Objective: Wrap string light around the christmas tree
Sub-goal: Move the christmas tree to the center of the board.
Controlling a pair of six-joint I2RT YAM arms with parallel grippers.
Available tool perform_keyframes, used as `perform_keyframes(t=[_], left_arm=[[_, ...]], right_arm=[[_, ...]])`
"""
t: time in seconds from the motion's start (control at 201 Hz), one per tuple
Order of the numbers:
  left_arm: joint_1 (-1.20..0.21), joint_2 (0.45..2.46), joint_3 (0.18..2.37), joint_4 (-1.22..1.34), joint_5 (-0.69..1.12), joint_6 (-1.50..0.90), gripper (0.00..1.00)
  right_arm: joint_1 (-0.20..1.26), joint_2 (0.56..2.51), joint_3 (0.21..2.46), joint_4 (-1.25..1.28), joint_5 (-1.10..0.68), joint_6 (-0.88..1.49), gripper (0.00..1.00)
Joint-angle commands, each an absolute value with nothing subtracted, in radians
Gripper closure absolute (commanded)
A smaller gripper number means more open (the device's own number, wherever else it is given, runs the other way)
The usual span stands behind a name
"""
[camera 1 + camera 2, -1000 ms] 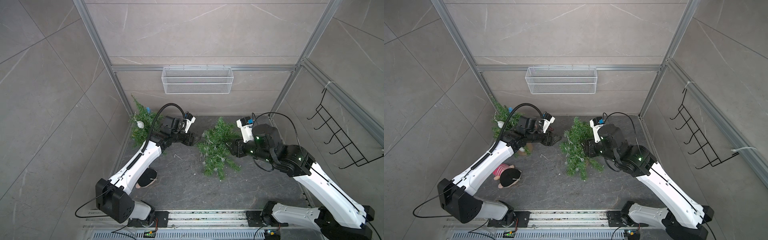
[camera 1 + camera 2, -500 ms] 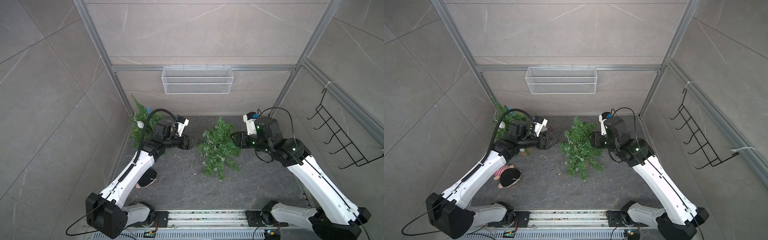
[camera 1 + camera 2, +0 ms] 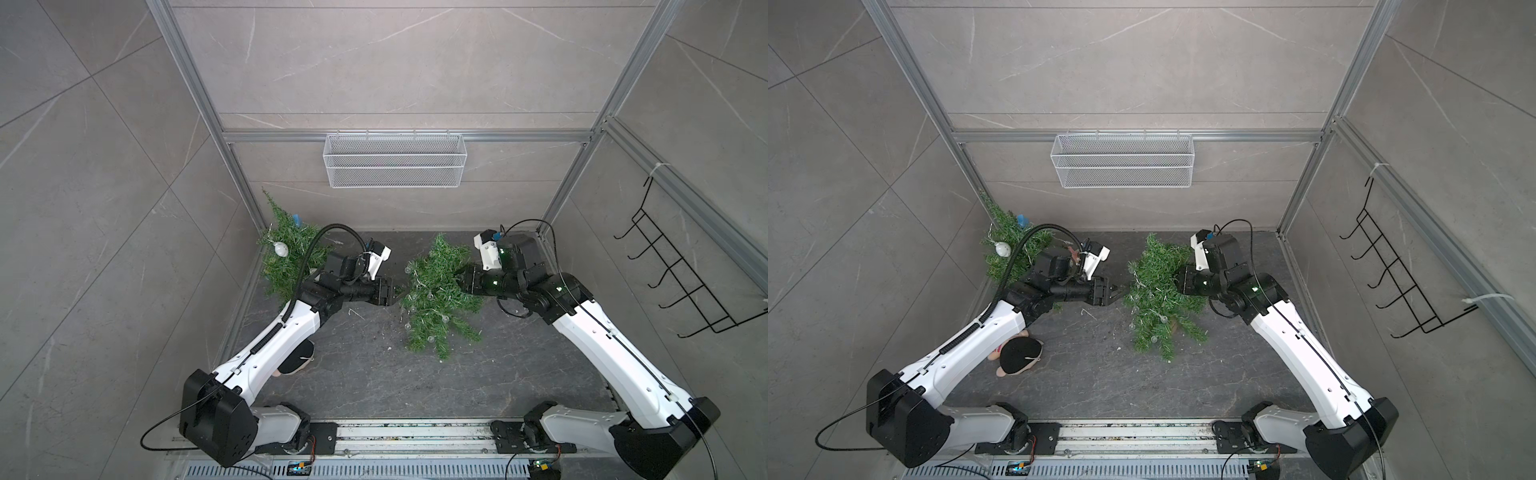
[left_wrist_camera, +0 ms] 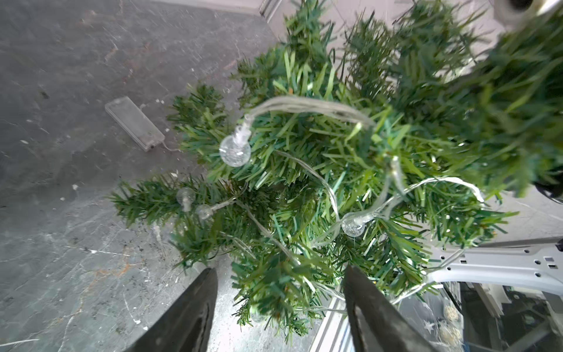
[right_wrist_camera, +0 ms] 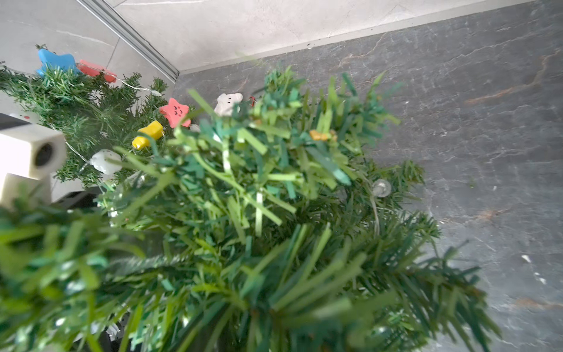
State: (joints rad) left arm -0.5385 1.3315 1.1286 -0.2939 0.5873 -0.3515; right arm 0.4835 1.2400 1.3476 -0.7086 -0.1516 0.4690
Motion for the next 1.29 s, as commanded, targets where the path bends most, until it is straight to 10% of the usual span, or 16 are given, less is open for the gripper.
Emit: perform_keyframes(t=[0.0, 0.413, 1.289], left_arm=[[-0.563, 1.354, 1.153, -0.247, 0.623, -0.365, 0.39], [-0.566, 1.431, 1.234, -0.266, 0.561, -0.243, 1.00], [-0.529, 1.588, 1.378, -0.222, 0.461, -0.212, 1.00]], right_arm=[[0.474, 1.254, 1.317, -0.672, -0.172, 0.486, 0.59], [0.468, 1.269, 1.174, -0.500, -0.190, 0.526, 0.68], [0.408, 1.514, 1.268, -0.194, -0.263, 0.464, 0.70]])
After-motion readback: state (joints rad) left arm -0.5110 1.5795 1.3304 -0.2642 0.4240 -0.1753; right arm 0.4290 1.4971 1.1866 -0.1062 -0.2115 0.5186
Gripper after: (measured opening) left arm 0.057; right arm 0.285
